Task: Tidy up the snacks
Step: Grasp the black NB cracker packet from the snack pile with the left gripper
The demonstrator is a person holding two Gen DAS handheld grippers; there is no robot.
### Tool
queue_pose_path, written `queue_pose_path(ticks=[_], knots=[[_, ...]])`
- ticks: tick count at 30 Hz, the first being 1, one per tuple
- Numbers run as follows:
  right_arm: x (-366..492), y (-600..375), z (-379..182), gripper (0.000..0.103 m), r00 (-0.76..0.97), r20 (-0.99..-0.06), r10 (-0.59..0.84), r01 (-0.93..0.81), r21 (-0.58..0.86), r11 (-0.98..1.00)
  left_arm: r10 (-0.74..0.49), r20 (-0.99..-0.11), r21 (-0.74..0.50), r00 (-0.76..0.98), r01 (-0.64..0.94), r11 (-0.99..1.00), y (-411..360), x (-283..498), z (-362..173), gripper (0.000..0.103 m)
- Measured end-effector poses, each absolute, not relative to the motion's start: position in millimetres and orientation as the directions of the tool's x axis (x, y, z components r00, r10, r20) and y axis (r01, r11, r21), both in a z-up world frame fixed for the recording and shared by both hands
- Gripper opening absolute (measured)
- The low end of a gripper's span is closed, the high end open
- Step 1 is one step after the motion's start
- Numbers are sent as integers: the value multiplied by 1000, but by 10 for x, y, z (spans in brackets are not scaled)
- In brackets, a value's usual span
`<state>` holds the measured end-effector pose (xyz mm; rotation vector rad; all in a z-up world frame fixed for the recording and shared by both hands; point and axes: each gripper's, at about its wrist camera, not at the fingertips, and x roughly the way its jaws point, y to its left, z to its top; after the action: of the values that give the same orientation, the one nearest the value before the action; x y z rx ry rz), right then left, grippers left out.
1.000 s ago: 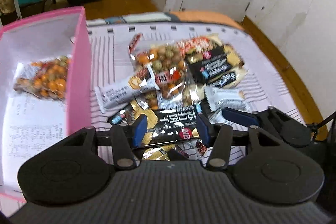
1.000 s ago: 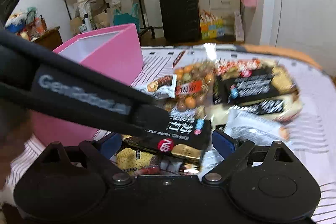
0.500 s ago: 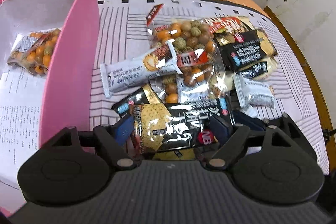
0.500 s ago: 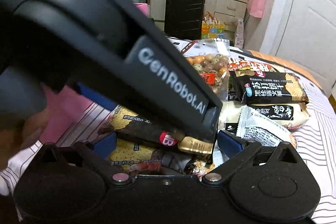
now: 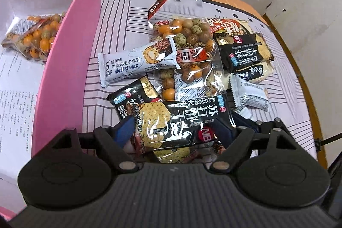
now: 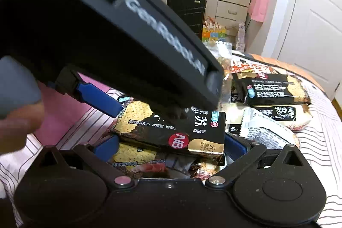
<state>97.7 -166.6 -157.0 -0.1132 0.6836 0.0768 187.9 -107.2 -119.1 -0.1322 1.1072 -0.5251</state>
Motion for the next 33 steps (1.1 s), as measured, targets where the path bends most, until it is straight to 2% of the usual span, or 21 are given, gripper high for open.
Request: queue_pose_path(ticks=[2, 7, 8, 9, 13, 16, 19, 21, 23, 25, 27, 33], knots=[[935, -1697, -1559, 100, 769, -639, 23, -102, -87, 991, -494, -806, -391, 327, 333, 858, -1038, 1889, -1179, 78], [791, -1817, -1476, 86, 764, -646, -2, -86, -105, 991, -566, -778, -477, 271, 330, 814, -978, 1944, -1170, 78], [761, -1846, -1474, 77, 767, -641, -14, -76, -113, 991, -577, -773, -491, 264, 329, 807, -966, 1951, -1163, 78], [756, -1887, -1480, 72, 770, -638, -19, -68, -112, 991, -585, -768, -497, 261, 333, 801, -963, 1950, -1151, 78], [709, -1987, -1500, 72, 764, -644, -35, -39, -100, 994, -541, -786, -435, 301, 353, 828, -997, 1910, -1114, 77], [648, -1953, -1469, 72, 768, -641, 16, -99, -93, 991, -476, -810, -347, 343, 375, 860, -1057, 1861, -1124, 77], [661, -1924, -1444, 73, 761, -646, 57, -143, -81, 986, -406, -838, -260, 365, 387, 884, -1124, 1831, -1180, 77], [701, -1865, -1441, 81, 760, -647, 62, -154, -87, 984, -413, -847, -288, 335, 366, 885, -1107, 1851, -1236, 77], [794, -1820, -1497, 92, 761, -646, 54, -152, -97, 984, -436, -843, -326, 316, 345, 880, -1071, 1875, -1267, 67], [884, -1775, -1516, 96, 763, -644, 50, -138, -87, 987, -455, -835, -335, 309, 370, 867, -1079, 1871, -1238, 57], [900, -1724, -1508, 103, 765, -642, 47, -118, -69, 991, -462, -837, -341, 294, 379, 860, -1085, 1879, -1238, 56], [1010, -1615, -1565, 103, 773, -634, -35, -34, -97, 995, -490, -822, -371, 290, 380, 847, -1075, 1872, -1238, 56]])
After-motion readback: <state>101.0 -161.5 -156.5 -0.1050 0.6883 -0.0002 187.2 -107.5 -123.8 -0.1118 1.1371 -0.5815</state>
